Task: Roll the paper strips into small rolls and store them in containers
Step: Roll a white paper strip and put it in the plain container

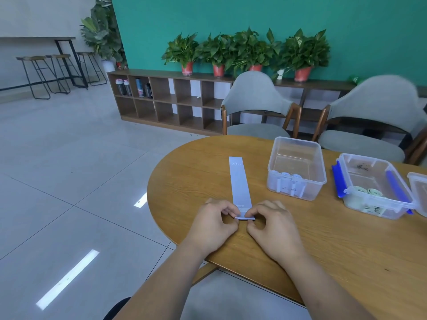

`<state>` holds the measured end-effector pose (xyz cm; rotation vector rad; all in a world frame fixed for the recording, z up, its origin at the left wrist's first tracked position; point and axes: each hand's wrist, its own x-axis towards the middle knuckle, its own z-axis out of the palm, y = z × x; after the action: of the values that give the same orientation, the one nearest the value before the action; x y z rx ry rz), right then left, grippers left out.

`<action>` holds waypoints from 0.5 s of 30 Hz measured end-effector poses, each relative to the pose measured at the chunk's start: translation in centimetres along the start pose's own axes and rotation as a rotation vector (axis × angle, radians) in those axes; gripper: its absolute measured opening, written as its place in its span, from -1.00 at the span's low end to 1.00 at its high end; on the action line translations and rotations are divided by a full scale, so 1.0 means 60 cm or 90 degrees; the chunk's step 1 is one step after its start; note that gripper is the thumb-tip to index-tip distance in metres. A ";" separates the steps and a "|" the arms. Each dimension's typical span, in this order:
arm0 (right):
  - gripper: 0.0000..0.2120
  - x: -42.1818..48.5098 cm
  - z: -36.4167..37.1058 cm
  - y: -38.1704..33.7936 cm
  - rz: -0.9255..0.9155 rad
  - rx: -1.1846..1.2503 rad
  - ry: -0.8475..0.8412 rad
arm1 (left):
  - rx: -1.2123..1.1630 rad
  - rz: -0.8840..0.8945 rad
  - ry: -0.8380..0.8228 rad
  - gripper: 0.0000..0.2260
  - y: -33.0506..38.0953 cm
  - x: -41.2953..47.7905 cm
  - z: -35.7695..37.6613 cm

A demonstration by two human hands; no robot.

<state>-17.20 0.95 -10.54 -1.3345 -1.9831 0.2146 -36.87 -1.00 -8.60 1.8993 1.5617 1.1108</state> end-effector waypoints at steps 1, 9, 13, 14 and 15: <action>-0.88 0.000 0.000 0.001 0.001 0.009 -0.001 | 0.016 0.004 0.002 -0.81 0.000 0.001 0.001; -0.79 0.001 -0.006 0.000 0.030 0.043 -0.005 | 0.060 0.019 0.010 -0.85 0.002 0.000 0.000; -0.79 0.002 -0.005 0.001 0.043 0.031 -0.002 | 0.060 0.007 0.017 -0.86 0.005 0.000 0.001; -0.80 0.003 -0.004 0.002 0.046 0.025 0.000 | 0.059 0.006 0.018 -0.86 0.005 0.000 0.001; -0.81 0.003 -0.004 0.002 0.047 0.023 0.002 | 0.059 0.004 0.020 -0.86 0.005 0.000 0.001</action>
<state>-16.97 1.09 -10.37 -1.3849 -1.9208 0.2820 -36.66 -1.05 -8.41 1.9564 1.6509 1.0936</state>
